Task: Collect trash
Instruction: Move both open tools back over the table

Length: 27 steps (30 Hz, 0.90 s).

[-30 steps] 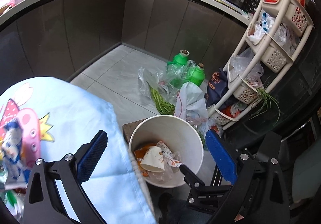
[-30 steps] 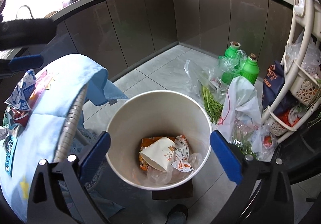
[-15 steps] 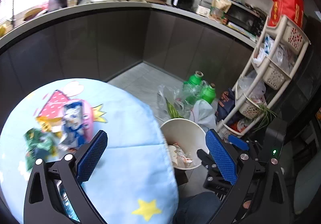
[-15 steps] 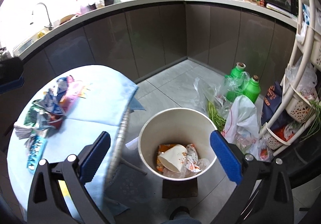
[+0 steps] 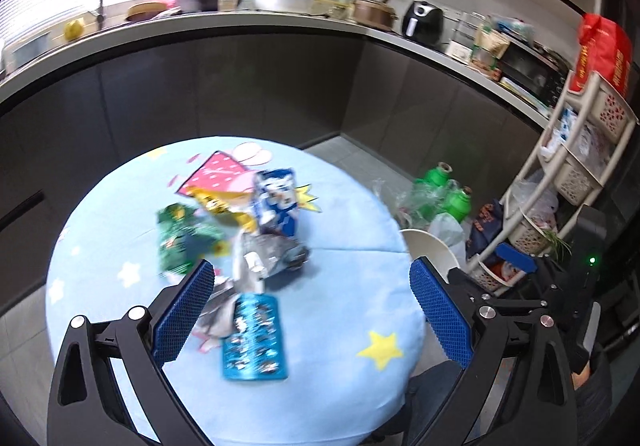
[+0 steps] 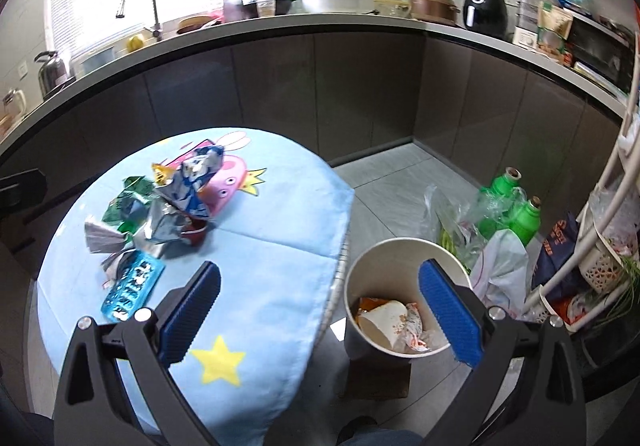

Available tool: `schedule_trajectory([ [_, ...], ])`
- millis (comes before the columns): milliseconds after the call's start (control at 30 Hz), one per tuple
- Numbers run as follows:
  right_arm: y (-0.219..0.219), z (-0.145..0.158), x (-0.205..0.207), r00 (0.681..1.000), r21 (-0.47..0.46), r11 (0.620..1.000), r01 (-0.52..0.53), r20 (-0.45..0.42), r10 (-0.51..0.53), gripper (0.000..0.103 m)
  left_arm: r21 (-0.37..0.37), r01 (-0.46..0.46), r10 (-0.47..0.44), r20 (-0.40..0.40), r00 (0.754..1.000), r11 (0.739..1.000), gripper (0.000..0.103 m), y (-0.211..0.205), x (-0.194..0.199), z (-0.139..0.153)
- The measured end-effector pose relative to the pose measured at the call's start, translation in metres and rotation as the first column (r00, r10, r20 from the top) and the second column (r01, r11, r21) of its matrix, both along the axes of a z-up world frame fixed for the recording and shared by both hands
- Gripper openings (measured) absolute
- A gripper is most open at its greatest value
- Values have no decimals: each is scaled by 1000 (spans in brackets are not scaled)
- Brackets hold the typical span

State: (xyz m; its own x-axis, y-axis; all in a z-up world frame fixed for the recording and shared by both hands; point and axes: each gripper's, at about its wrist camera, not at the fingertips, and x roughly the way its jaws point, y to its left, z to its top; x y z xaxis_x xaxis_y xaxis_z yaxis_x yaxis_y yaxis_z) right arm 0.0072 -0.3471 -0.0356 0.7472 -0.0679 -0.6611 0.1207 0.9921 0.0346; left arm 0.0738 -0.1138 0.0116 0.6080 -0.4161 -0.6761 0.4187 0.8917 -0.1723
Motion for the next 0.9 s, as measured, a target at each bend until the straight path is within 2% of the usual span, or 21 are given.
schedule_trajectory([
  [300,55,-2,9,990,9,991,-136,-33,136,99,20,-136,136,-51,989,991,94,82,1,-20],
  [500,103,-15,23,949,96,950,-296,-82,304,99,42,-182,186,-113,976,982,94,121,-1,-44],
  [600,129,-24,31,926,127,932,-338,-131,354,99,28,-197,199,-144,969,980,94,134,2,-53],
  [767,169,-47,41,902,154,922,-355,-205,381,99,0,-205,202,-164,966,979,94,146,8,-56],
  [900,190,-66,56,908,148,942,-302,-256,332,99,0,-211,208,-168,964,978,94,155,10,-58],
])
